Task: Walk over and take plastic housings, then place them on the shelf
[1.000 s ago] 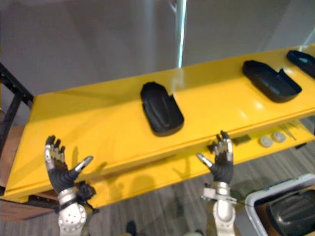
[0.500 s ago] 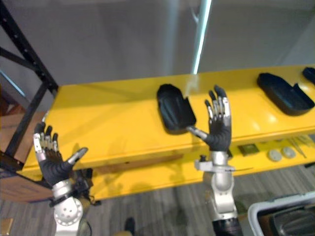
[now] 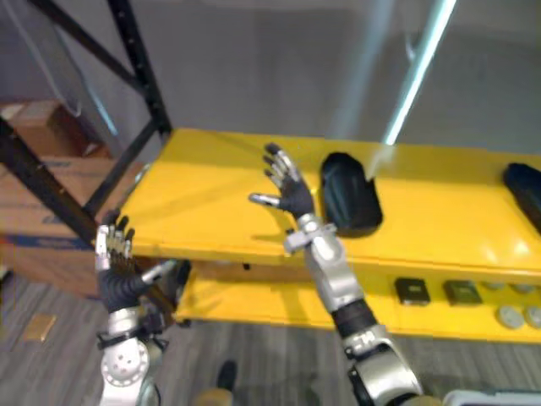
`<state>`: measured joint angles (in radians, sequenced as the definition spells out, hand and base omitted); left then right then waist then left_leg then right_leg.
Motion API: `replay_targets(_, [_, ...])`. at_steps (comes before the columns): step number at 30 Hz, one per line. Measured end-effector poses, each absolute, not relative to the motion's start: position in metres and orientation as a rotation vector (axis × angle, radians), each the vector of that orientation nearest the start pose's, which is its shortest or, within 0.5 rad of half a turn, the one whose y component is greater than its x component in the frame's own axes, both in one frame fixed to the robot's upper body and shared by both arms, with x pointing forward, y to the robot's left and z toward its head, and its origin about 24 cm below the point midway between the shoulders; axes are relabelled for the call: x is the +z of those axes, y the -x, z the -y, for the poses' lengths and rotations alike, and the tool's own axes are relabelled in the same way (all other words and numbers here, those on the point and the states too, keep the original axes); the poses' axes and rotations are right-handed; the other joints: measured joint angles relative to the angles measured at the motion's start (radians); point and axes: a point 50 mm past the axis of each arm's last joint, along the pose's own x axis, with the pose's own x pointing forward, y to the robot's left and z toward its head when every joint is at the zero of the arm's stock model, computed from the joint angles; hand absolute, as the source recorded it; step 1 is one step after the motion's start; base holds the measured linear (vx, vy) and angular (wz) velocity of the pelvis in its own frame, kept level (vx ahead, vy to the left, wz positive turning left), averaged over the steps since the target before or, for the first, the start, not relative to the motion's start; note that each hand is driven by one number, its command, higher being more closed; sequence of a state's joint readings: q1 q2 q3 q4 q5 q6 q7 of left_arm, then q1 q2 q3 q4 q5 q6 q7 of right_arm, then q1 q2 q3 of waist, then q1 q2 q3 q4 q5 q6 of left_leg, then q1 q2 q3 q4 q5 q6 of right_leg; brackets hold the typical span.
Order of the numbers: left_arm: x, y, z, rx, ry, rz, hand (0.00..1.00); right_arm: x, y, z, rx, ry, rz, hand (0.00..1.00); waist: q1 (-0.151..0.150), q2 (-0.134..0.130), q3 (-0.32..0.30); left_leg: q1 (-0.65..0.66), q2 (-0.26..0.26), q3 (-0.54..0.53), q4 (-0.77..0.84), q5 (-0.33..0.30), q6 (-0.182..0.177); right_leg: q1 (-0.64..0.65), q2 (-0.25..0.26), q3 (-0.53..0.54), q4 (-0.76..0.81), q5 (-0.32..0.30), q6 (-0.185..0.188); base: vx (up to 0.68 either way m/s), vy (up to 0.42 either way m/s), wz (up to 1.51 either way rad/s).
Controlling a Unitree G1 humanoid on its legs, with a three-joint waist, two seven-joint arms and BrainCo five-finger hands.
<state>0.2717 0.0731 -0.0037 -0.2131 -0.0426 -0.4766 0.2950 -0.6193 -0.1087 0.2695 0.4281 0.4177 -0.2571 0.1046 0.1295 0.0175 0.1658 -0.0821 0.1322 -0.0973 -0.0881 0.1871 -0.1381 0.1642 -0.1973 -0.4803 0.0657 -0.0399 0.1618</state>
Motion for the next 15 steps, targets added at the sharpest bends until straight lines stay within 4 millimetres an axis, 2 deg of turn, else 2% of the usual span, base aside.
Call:
replay_targets(3, [0.079,-0.189,-0.187,0.309,0.041,0.434,0.0,0.152,-0.362,0.075,0.407,-0.144,0.351,0.0,0.018,0.028,0.039,-0.051,0.0,-0.032,0.001,0.018,0.002,-0.039,0.001,-0.034,0.035,-0.01,0.0,-0.1,0.001,0.37])
replay_targets(8, [0.083,-0.192,-0.186,0.302,0.083,0.457,0.0,0.161,-0.382,0.095,0.269,-0.126,0.331,0.0,0.045,0.051,0.124,-0.086,-0.01,-0.032,0.005,0.04,0.012,-0.082,-0.022,-0.042,0.087,-0.024,0.006,-0.06,0.014,0.13])
replay_targets(13, [0.098,-0.205,-0.174,0.232,0.141,0.53,0.0,0.181,-0.399,0.132,0.037,-0.091,0.346,0.0,0.044,0.078,0.233,-0.097,-0.043,-0.028,0.006,0.062,0.015,-0.131,-0.085,-0.035,0.194,-0.066,0.018,-0.02,0.004,0.06])
replay_targets(15, [0.1,-0.207,-0.169,0.208,0.16,0.535,0.0,0.191,-0.4,0.139,-0.003,-0.08,0.388,0.0,0.043,0.085,0.241,-0.109,-0.046,-0.024,0.006,0.062,0.015,-0.158,-0.097,-0.029,0.219,-0.073,0.022,-0.01,-0.037,-0.02])
